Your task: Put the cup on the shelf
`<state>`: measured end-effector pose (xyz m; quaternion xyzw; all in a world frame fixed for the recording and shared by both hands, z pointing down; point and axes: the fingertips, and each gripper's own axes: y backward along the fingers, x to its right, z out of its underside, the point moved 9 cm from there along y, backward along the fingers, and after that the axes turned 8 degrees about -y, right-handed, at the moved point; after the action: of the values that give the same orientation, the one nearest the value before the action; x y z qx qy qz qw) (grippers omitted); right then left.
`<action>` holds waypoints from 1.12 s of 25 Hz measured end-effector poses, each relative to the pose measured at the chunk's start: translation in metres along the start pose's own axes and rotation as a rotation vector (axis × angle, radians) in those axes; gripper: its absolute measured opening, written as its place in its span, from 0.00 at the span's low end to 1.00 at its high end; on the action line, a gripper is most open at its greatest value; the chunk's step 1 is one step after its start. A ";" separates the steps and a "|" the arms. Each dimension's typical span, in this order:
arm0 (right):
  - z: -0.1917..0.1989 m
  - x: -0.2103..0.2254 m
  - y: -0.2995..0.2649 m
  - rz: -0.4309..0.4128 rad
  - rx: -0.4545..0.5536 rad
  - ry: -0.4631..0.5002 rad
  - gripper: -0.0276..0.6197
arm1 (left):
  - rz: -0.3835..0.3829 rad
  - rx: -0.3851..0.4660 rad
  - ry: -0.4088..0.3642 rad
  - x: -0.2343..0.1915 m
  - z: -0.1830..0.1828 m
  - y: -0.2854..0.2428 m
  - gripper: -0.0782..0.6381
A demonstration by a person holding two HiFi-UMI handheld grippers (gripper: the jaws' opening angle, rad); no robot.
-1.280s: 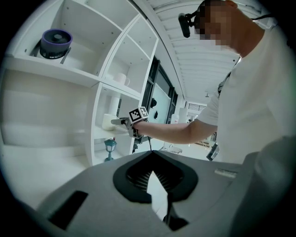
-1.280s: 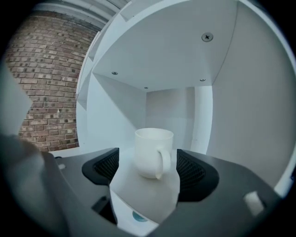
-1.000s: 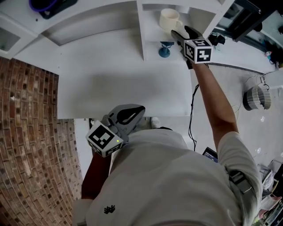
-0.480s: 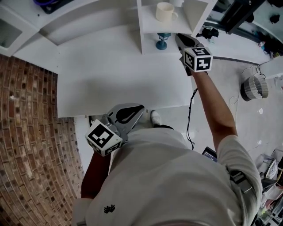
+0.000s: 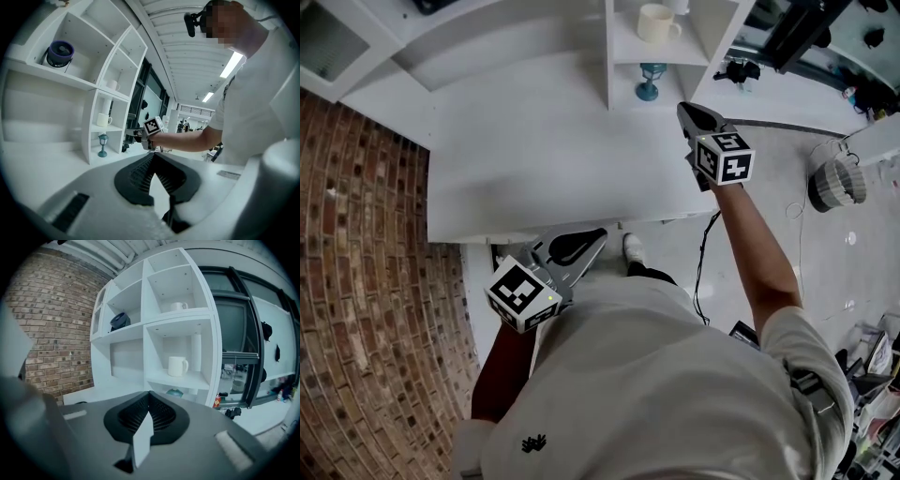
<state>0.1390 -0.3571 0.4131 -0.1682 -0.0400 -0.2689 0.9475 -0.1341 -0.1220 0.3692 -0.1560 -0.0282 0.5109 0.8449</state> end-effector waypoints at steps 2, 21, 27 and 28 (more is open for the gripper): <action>0.007 -0.011 0.014 -0.007 -0.005 -0.007 0.06 | 0.000 0.003 0.007 0.007 0.005 0.007 0.12; 0.061 -0.094 0.106 -0.084 -0.036 -0.073 0.06 | 0.014 0.024 0.022 0.053 0.033 0.046 0.12; 0.065 -0.111 0.121 -0.101 -0.032 -0.056 0.06 | 0.005 0.029 0.023 0.062 0.041 0.056 0.12; 0.065 -0.114 0.123 -0.105 -0.031 -0.053 0.06 | 0.003 0.030 0.024 0.063 0.042 0.058 0.12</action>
<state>0.1071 -0.1806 0.4187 -0.1874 -0.0694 -0.3142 0.9281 -0.1621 -0.0329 0.3851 -0.1493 -0.0101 0.5106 0.8467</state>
